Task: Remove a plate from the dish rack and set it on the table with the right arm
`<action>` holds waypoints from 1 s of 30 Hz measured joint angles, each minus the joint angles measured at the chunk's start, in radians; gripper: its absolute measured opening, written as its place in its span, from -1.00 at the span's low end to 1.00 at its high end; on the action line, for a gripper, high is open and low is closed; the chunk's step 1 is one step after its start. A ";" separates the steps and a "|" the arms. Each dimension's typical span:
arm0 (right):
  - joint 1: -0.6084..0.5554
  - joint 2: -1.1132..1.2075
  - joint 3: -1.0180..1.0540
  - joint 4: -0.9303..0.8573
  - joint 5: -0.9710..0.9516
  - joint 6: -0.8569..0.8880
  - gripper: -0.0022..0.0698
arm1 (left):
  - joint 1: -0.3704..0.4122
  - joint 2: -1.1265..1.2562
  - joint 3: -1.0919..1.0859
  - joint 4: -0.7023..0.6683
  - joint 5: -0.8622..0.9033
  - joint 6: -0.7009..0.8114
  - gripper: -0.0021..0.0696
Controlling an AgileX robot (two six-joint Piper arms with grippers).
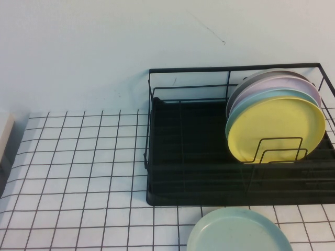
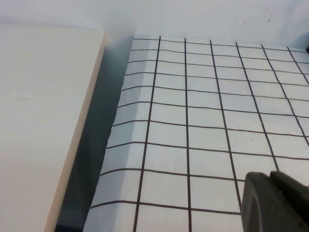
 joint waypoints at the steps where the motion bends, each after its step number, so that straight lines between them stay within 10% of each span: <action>1: 0.000 -0.019 0.011 0.005 0.000 0.004 -0.94 | 0.000 0.000 0.000 0.000 0.000 0.000 -0.95; 30: 0.000 -0.056 0.013 0.018 0.140 0.009 -0.94 | 0.000 0.000 0.000 0.000 0.000 0.000 -0.95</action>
